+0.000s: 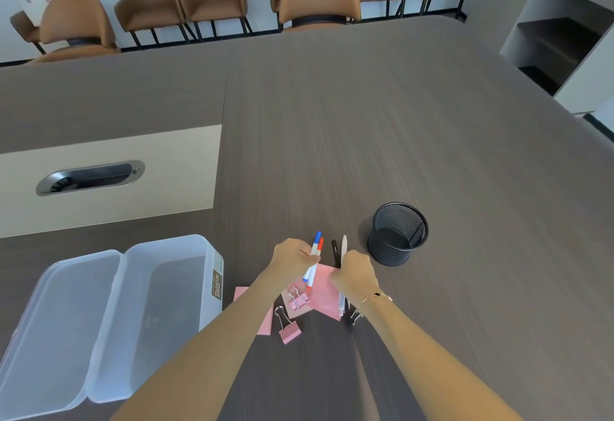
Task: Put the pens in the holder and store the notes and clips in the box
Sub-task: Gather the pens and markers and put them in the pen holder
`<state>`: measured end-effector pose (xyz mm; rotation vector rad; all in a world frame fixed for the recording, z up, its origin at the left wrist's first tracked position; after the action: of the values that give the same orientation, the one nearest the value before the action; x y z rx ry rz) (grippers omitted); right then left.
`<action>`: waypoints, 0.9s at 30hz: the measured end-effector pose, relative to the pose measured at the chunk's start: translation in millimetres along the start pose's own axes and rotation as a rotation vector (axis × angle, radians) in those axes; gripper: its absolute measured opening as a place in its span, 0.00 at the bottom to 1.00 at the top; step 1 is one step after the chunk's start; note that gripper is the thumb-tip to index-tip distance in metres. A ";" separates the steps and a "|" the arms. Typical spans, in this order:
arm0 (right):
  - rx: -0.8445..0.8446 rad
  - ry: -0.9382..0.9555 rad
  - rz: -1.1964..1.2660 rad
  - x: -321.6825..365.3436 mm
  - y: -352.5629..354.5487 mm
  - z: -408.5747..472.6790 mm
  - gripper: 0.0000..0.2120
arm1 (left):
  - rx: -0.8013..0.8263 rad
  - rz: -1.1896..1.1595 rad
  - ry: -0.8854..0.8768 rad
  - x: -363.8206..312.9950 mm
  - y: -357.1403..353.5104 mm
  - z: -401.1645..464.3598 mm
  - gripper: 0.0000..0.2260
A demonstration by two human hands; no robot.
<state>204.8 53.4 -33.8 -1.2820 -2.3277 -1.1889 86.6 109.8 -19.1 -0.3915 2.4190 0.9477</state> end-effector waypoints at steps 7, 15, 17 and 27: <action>0.056 0.149 0.103 0.1 49.3 -45.3 0.11 | -0.001 -0.160 -0.131 -11.8 19.7 -21.7 0.13; -0.278 0.362 0.186 8.3 177.8 -106.6 0.04 | -0.098 -0.384 -0.424 -95.5 47.3 -47.6 0.09; -0.304 0.332 0.151 4.2 186.3 -98.0 0.05 | -0.127 -0.302 -0.436 -118.2 37.9 -42.8 0.09; -0.145 0.166 0.047 -18.7 143.5 -52.6 0.07 | -0.119 -0.137 -0.346 -128.1 -21.6 -17.6 0.07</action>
<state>319.9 44.4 68.2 -1.2236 -2.1170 -1.4137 195.9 92.3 51.0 -0.3937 2.0061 1.0093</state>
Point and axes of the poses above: each hand's wrist, its own z-axis towards the middle knuckle, its own y-axis out of the back of the hand, x = y × z, the point moved 2 cm from there along z, towards the middle knuckle, and after that the axes turned 14 degrees about x, right-handed, at the moved point
